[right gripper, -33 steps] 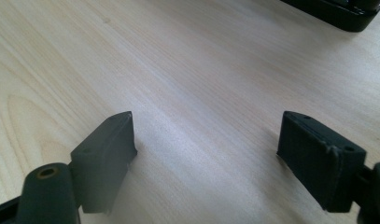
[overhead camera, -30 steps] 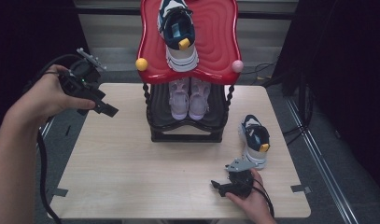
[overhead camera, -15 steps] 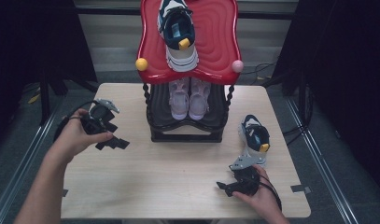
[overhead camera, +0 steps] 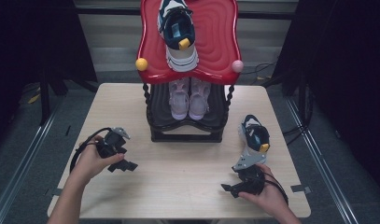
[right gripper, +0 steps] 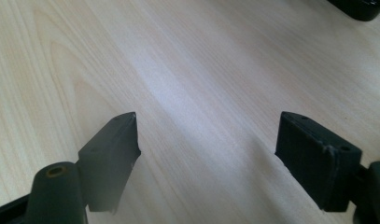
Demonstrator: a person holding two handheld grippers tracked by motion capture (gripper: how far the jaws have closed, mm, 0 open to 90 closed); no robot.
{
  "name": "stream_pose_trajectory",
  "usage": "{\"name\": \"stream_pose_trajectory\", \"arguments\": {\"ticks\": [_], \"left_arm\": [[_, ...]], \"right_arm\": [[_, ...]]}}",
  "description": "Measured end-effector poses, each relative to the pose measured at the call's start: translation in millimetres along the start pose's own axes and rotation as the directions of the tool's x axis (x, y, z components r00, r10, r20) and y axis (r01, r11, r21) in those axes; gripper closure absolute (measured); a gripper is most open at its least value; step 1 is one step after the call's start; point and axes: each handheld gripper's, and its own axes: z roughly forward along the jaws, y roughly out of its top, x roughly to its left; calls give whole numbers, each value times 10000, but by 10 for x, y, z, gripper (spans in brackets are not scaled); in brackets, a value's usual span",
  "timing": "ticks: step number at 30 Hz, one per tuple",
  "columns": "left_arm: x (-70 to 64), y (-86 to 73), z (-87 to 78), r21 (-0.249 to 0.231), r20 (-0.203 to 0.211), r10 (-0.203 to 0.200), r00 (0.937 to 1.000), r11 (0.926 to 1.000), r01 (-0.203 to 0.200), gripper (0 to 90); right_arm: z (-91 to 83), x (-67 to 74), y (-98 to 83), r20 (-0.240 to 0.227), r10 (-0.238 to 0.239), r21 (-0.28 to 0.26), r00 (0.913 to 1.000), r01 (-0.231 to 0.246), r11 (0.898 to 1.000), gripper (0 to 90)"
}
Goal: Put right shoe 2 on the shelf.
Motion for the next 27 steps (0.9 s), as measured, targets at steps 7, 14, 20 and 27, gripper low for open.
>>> {"name": "stream_pose_trajectory", "arguments": {"ticks": [7,14,20,27], "left_arm": [[-25,-107,202,-30,153,129,9998,9999,-129,187],[-64,-166,283,-336,27,144,9999,9993,-143,182],[-102,-195,386,-605,-40,300,9995,9977,-302,179],[-128,-254,523,-681,-285,400,9988,9968,-418,158]], "right_arm": [[-2,17,-2,-139,-205,118,9997,206,9997,209],[-47,-14,-32,-257,-160,183,9995,165,9997,209],[-85,-29,-49,-267,-253,258,9993,260,9993,209],[-113,-44,-79,-425,-344,455,9985,364,9983,210]]}}
